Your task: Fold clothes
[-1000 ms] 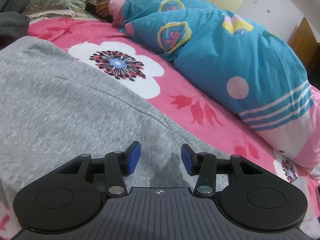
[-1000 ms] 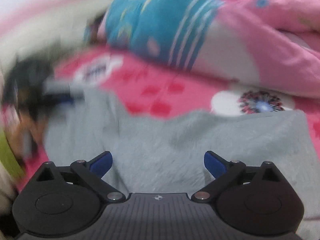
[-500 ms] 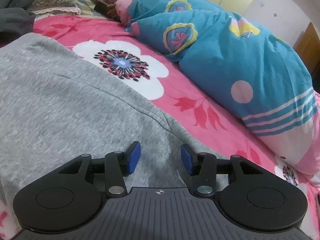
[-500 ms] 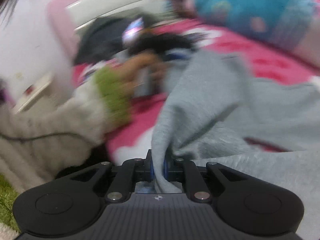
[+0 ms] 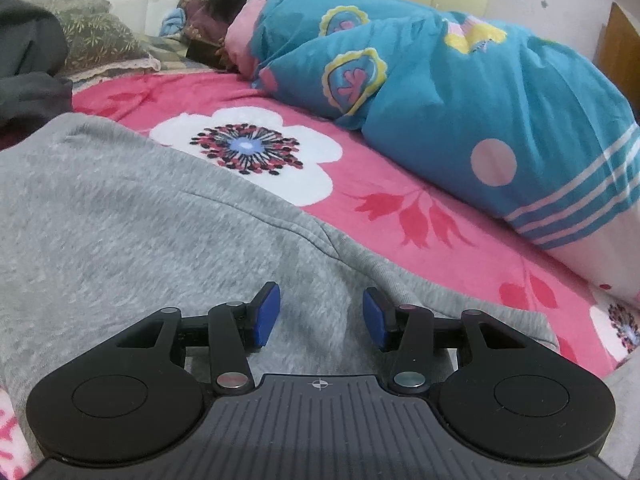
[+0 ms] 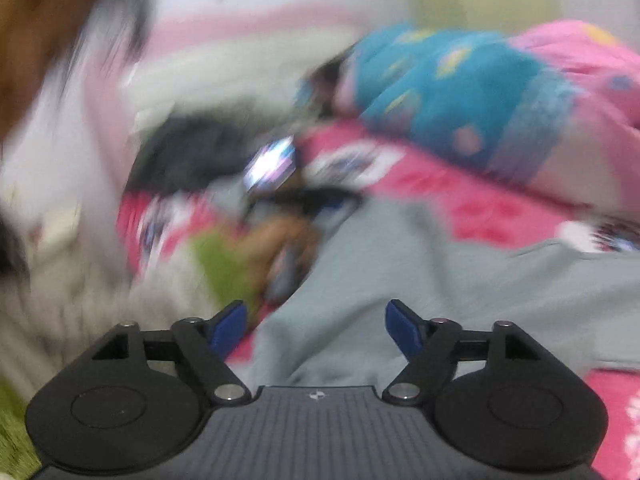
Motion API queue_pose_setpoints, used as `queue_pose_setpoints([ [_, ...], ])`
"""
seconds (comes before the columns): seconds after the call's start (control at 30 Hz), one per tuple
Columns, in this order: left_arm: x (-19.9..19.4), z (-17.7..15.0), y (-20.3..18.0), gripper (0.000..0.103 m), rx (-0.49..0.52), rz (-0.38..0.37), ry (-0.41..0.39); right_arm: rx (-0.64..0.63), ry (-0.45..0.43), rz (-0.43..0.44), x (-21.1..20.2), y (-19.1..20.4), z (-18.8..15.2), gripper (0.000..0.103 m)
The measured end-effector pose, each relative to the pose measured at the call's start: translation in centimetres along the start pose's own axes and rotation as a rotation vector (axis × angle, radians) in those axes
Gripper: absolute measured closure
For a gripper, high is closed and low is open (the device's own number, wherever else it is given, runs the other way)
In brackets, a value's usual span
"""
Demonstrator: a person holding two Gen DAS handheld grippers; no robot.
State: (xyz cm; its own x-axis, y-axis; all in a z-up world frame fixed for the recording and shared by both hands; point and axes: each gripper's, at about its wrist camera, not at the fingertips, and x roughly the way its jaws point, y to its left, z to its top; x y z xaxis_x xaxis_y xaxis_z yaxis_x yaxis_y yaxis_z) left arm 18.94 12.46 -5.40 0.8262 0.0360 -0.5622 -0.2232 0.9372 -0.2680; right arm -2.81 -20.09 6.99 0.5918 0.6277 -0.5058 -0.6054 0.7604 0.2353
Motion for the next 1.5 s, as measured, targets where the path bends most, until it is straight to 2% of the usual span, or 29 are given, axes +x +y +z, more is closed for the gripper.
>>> queue_pose_setpoints([
  [0.1,0.0,-0.1,-0.1,0.057,0.003,0.003,-0.001,0.267,-0.139,-0.227,-2.8,-9.0,0.3,0.015],
  [0.2,0.0,-0.1,-0.1,0.057,0.007,0.005,-0.003,0.706,-0.19,-0.551,-5.0,-20.5,-2.6,0.016],
  [0.27,0.0,-0.1,-0.2,0.057,0.009,0.006,-0.003,0.957,-0.201,-0.664,-6.0,-25.8,-5.5,0.027],
  [0.33,0.1,-0.2,-0.3,0.057,0.016,0.009,-0.006,1.07,-0.21,-0.679,-5.8,-28.9,-7.3,0.034],
  [0.4,0.1,-0.3,-0.4,0.057,0.023,0.013,-0.009,1.058,-0.231,-0.687,-4.7,-30.2,-7.3,0.039],
  [0.43,0.1,-0.3,-0.5,0.057,0.027,0.015,-0.011,1.036,-0.246,-0.695,-4.1,-30.6,-7.0,0.048],
  [0.47,0.1,-0.3,-0.5,0.057,0.029,0.017,-0.012,1.015,-0.247,-0.689,-3.6,-31.2,-6.5,0.073],
  [0.5,0.1,-0.3,-0.6,0.057,0.031,0.018,-0.013,1.013,-0.246,-0.67,-3.1,-31.8,-6.4,0.093],
  [0.53,0.2,-0.3,-0.6,0.057,0.032,0.018,-0.013,1.033,-0.249,-0.659,-2.7,-32.1,-6.4,0.098],
  [0.63,0.1,-0.3,-0.5,0.057,0.032,0.017,-0.014,1.018,-0.345,-0.698,-4.1,-30.2,-7.0,0.098],
  [0.73,0.2,-0.3,-0.5,0.057,0.033,0.017,-0.014,1.03,-0.444,-0.732,-7.9,-27.4,-8.8,0.098],
  [0.8,0.1,-0.4,-0.5,0.056,0.036,0.019,-0.014,1.044,-0.466,-0.774,-9.7,-25.9,-10.6,0.098],
  [0.87,0.1,-0.4,-0.5,0.056,0.038,0.02,-0.016,1.09,-0.431,-0.786,-10.4,-25.6,-13.0,0.098],
  [0.97,0.1,-0.5,-0.4,0.056,0.037,0.015,-0.018,1.171,-0.447,-0.721,-10.9,-26.3,-15.4,0.096],
  [1.0,0.1,-0.5,-0.4,0.056,0.036,0.014,-0.018,1.176,-0.457,-0.717,-11.4,-26.4,-15.4,0.093],
  [1.07,0.1,-0.5,-0.4,0.056,0.036,0.014,-0.019,1.115,-0.461,-0.814,-12.8,-26.1,-14.7,0.076],
  [1.17,0.1,-0.5,-0.5,0.056,0.041,0.016,-0.02,1.007,-0.465,-0.945,-15.1,-26.2,-13.3,0.072],
  [1.23,0.1,-0.5,-0.5,0.056,0.044,0.018,-0.02,0.951,-0.457,-0.951,-15.5,-27.4,-11.6,0.072],
  [1.27,0.1,-0.6,-0.6,0.056,0.046,0.019,-0.021,0.906,-0.425,-0.922,-15.1,-28.7,-10.2,0.072],
  [1.33,0.1,-0.6,-0.6,0.056,0.05,0.021,-0.023,0.809,-0.305,-0.833,-12.8,-31.2,-7.1,0.07],
  [1.37,0.1,-0.6,-0.6,0.056,0.051,0.021,-0.023,0.759,-0.243,-0.785,-11.4,-32.5,-5.6,0.06],
  [1.43,0.1,-0.6,-0.6,0.056,0.052,0.022,-0.023,0.697,-0.146,-0.679,-8.3,-34.9,-3.3,0.053],
  [1.5,0.1,-0.6,-0.6,0.056,0.054,0.023,-0.023,0.655,-0.086,-0.628,-5.5,-37.1,-1.8,0.047],
])
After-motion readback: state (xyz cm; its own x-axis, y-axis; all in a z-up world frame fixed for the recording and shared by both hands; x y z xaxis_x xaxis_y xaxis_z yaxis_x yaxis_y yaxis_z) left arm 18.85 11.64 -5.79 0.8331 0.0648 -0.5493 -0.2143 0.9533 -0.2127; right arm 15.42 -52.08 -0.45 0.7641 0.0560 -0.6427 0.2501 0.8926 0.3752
